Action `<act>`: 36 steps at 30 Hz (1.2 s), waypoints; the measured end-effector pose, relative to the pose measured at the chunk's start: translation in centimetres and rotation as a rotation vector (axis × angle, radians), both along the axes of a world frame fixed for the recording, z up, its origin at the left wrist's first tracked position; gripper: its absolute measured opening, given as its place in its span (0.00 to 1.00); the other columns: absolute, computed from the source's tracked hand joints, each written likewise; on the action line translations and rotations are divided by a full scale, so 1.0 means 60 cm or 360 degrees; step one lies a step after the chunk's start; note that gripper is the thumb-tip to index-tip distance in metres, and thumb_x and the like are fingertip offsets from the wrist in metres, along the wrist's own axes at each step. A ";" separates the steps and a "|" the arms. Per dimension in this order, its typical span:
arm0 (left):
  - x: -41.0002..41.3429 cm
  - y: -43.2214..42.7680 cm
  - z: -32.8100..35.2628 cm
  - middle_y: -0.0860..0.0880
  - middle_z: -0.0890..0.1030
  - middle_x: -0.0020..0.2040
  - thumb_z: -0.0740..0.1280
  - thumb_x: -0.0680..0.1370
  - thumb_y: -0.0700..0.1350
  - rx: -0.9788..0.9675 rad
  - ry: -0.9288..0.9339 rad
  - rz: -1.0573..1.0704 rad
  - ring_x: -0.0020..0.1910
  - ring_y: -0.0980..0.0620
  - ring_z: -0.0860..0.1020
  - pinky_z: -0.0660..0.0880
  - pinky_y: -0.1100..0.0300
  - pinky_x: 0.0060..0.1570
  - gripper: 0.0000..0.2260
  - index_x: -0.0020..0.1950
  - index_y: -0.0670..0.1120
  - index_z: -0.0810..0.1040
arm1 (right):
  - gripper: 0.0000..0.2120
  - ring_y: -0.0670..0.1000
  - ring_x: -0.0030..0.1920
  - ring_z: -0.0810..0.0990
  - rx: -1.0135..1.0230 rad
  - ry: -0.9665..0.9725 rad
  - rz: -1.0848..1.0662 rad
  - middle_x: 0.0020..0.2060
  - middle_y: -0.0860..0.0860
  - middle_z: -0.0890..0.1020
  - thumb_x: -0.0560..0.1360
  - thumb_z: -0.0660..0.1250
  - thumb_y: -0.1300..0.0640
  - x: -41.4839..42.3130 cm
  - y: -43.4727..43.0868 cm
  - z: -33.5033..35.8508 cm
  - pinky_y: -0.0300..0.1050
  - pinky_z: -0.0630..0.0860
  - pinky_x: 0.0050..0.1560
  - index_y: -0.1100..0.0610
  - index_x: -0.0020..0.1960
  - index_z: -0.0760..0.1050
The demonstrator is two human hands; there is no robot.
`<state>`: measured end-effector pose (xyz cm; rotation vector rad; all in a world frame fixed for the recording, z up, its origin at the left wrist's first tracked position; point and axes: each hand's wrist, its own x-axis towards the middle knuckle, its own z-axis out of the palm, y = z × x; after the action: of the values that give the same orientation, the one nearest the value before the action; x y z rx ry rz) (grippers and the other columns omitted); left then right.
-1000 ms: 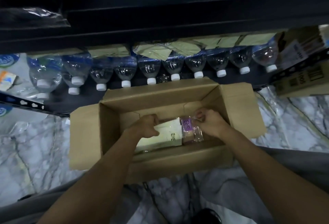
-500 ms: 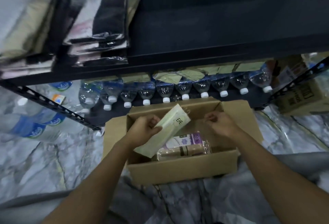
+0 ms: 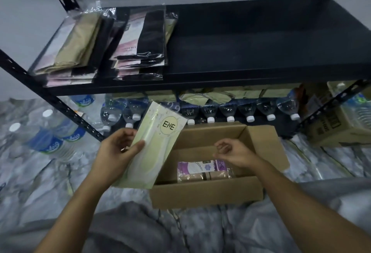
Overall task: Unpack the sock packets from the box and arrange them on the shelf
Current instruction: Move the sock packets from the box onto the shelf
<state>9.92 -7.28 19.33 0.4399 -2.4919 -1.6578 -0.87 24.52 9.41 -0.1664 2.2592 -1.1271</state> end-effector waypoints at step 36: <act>-0.090 0.006 -0.074 0.44 0.84 0.47 0.72 0.68 0.48 0.0270 -0.0252 0.0039 0.49 0.44 0.82 0.80 0.50 0.48 0.10 0.47 0.48 0.80 | 0.28 0.56 0.71 0.65 0.1037 -0.0146 0.0797 0.69 0.53 0.70 0.70 0.71 0.45 -0.087 -0.063 -0.275 0.51 0.62 0.70 0.51 0.67 0.70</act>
<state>4.52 -6.94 14.89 0.6410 -2.4493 -1.9024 -6.09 20.74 -7.11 -0.3745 2.2028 -0.1220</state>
